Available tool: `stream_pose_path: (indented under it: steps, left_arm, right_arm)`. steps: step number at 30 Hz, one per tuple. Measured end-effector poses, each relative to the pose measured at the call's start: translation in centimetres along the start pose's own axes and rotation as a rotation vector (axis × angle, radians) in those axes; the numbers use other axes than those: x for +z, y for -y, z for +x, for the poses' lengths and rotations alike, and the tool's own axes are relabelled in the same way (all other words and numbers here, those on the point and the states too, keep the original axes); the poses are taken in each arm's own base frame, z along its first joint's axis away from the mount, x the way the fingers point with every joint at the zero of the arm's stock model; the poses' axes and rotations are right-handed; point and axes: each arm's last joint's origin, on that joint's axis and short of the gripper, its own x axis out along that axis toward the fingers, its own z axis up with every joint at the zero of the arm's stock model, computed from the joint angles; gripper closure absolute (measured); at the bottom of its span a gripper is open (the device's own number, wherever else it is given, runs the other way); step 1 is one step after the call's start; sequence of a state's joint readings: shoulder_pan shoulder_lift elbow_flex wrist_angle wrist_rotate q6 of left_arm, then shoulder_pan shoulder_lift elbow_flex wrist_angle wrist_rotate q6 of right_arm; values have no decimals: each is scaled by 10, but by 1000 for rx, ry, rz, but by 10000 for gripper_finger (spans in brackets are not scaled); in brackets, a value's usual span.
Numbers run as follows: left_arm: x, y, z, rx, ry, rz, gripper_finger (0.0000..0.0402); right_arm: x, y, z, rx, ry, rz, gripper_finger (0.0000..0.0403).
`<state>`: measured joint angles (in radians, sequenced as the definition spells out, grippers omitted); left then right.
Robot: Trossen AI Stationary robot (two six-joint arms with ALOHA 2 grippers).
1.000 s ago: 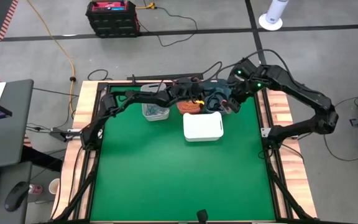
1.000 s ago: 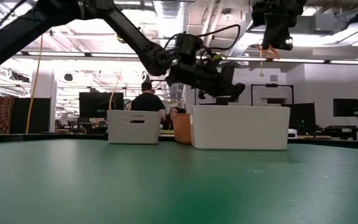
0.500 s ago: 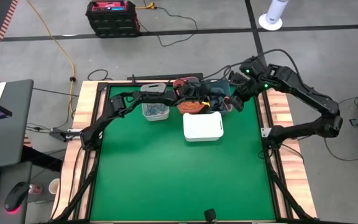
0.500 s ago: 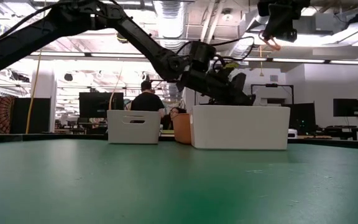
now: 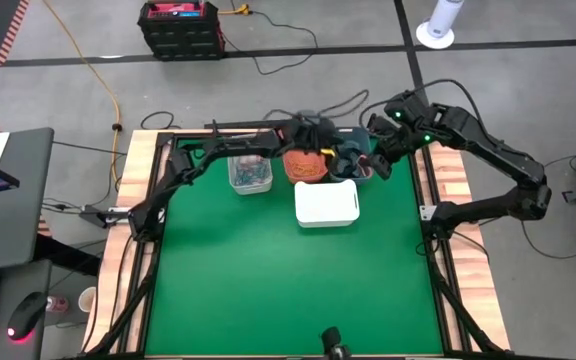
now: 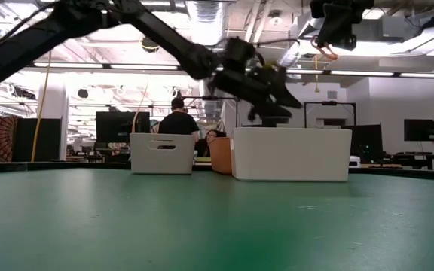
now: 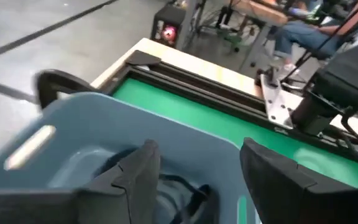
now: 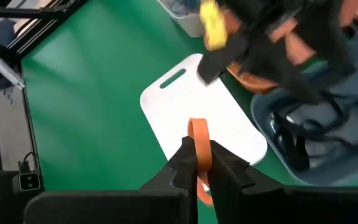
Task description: Sort rubber bands into baskets
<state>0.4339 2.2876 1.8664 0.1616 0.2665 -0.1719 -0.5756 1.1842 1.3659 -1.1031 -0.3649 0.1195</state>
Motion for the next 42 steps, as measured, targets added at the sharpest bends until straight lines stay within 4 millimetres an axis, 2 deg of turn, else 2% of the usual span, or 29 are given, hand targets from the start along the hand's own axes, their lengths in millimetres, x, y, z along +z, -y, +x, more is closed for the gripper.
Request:
stream_pose_path:
  steps: [5,8,11,16,22,29,32,35,38,42]
  left_arm:
    - [35,-1,-40,73,-101,165,216]
    - [44,2,-61,106,-212,258,230]
    - [44,-2,-78,112,-328,282,239]
    - [30,-19,-93,81,-520,237,247]
    - [27,-29,-107,51,-603,219,260]
    - [37,-18,-128,57,-668,242,275]
    - [41,-14,-138,60,-697,240,280]
    - [41,-13,-148,75,-707,236,286]
    - [25,-9,-162,91,-697,205,292]
    - [-10,-4,-189,175,-660,165,300]
  right_arm:
    - [-1,-2,23,31,32,-61,343]
    - [-4,0,44,52,59,-67,343]
    - [-7,1,68,73,74,-76,343]
    - [-8,0,102,49,61,-107,343]
    - [-10,3,140,-25,-37,-111,343]
    - [-14,13,172,-49,-140,-56,337]
    - [-16,14,178,-28,-167,-49,313]
    - [-17,15,181,-9,-184,-42,269]
    - [-17,15,181,-9,-182,-41,213]
    - [-17,15,180,-10,-179,-18,151]
